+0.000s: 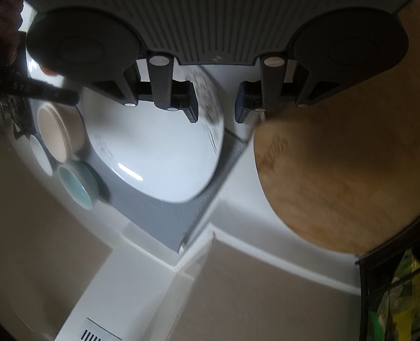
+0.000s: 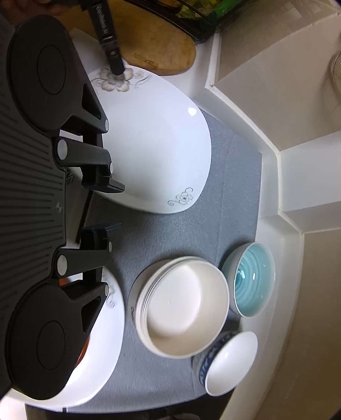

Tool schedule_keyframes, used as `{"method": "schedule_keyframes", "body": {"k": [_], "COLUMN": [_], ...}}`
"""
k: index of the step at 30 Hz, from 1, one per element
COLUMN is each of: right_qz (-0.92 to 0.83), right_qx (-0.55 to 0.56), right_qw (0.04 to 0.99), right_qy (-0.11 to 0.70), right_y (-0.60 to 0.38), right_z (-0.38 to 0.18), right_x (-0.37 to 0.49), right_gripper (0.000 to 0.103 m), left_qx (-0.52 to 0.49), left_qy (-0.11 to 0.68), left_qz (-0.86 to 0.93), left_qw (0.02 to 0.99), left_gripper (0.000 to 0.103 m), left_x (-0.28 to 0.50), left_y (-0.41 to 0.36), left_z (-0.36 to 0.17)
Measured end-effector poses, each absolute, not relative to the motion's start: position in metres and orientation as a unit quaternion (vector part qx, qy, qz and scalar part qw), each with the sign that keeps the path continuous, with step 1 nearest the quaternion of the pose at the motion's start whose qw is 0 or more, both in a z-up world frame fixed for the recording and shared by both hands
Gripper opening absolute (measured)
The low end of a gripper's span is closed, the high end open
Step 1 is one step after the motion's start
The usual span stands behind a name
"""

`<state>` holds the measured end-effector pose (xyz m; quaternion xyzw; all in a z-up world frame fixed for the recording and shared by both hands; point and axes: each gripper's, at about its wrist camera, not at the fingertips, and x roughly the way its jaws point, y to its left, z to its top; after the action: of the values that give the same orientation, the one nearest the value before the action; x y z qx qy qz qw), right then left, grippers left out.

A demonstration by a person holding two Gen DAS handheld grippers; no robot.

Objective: Organize plates and bowls
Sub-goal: 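Lift the oval plate off the mat with the left tool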

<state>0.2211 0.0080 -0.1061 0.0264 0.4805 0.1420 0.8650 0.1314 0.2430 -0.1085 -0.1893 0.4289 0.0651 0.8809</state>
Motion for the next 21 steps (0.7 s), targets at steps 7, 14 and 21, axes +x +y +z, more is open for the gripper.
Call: {"method": "schedule_keyframes", "body": {"k": [7, 14, 21], "right_qz": [0.126, 0.110, 0.120], "right_qx": [0.043, 0.055, 0.053], "right_qw": [0.854, 0.844, 0.836], "right_qy": [0.503, 0.523, 0.533], "right_y": [0.021, 0.027, 0.033], "right_z": [-0.123, -0.136, -0.139], "right_x": [0.244, 0.254, 0.257], "right_gripper": [0.028, 0.030, 0.032], "left_qx": [-0.157, -0.149, -0.137], "left_qy": [0.426, 0.438, 0.440], "left_qz": [0.051, 0.027, 0.001], "left_qw": [0.889, 0.886, 0.888], "left_gripper": [0.034, 0.034, 0.018], "left_x": [0.166, 0.188, 0.184], "left_y": [0.253, 0.255, 0.250], "left_z": [-0.113, -0.125, -0.128]}}
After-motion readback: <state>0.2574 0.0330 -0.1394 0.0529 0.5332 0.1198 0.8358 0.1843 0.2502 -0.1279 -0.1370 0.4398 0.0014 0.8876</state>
